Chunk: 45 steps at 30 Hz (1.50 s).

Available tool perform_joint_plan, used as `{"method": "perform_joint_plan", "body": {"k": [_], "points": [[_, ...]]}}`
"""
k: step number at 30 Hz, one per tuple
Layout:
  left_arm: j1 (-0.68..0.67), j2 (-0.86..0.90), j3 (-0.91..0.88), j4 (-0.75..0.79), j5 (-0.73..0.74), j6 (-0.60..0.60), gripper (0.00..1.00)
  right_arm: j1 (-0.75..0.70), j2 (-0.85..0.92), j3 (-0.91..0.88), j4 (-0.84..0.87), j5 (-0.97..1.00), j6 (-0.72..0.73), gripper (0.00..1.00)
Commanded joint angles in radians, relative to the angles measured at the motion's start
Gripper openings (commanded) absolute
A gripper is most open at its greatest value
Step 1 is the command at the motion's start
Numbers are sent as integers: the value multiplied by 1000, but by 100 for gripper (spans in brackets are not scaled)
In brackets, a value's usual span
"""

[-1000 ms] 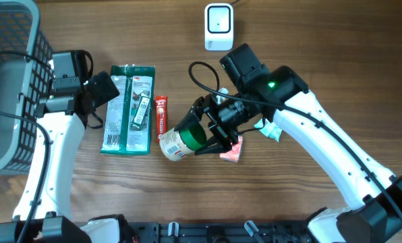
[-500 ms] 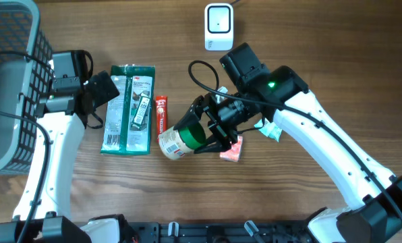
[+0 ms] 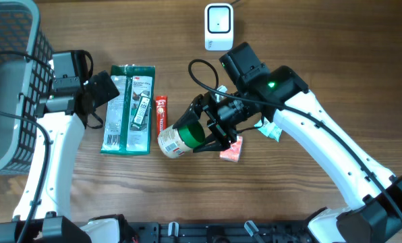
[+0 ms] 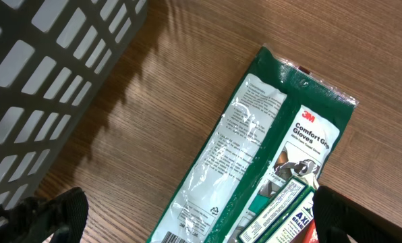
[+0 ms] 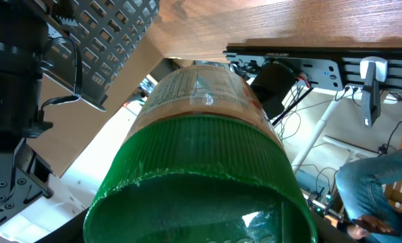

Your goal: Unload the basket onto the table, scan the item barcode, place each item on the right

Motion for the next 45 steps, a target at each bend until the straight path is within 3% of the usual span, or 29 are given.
{"method": "perform_joint_plan", "body": {"k": [1, 45], "points": [[4, -5, 3, 0, 2, -9, 100, 0, -27, 11, 9, -35, 8, 4], [4, -5, 3, 0, 2, -9, 100, 0, -27, 11, 46, -45, 11, 4]]}}
